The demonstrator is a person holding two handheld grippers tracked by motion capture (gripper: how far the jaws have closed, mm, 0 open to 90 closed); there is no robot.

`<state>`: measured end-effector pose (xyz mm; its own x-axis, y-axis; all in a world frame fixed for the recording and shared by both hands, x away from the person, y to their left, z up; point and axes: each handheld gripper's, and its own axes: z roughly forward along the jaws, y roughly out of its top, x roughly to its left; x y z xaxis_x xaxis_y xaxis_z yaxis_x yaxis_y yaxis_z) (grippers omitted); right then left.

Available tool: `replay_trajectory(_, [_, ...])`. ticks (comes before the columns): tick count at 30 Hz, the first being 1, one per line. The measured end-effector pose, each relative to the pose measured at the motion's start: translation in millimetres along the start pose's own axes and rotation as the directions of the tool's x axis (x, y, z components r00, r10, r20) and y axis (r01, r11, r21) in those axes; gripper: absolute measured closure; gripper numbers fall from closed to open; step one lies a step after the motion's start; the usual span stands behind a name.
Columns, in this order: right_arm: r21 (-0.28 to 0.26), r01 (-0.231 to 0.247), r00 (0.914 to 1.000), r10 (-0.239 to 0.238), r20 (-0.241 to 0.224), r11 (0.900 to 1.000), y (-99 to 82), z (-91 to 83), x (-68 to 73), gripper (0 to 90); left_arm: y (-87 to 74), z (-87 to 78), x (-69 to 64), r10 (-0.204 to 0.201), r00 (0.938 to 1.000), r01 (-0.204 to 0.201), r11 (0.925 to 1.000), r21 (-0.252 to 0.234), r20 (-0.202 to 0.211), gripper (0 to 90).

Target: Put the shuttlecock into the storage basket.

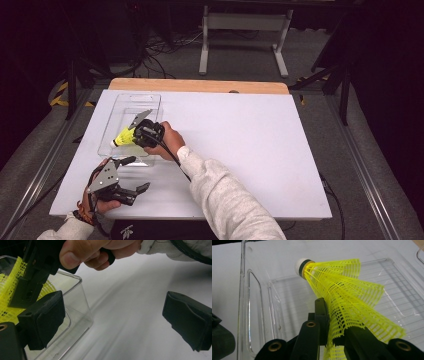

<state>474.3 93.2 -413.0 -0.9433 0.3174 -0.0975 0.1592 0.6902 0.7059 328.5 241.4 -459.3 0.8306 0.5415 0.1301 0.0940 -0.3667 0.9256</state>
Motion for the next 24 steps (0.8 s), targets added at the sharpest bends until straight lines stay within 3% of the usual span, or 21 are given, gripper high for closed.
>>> replay_trajectory(17, [0.011, -0.024, 0.9996, 0.024, -0.017, 0.9996, -6.6, 1.6, -2.6, 79.9, 0.3, 0.5, -0.8, 0.004, 1.0000, -0.004, 1.0000, 0.004, 0.007, 5.7])
replay_trajectory(21, [0.007, -0.028, 0.9992, 0.028, -0.029, 0.9996, -8.2, 1.3, -3.2, 75.5, 0.4, 0.4, -0.8, 0.002, 1.0000, -0.002, 1.0000, 0.001, 0.008, 5.7])
replay_trajectory(24, [-0.002, -0.033, 0.9992, 0.033, -0.023, 0.9994, -8.9, -0.2, -3.7, 66.0, 0.4, 0.3, -0.6, 0.001, 1.0000, -0.001, 1.0000, -0.001, 0.008, 5.7])
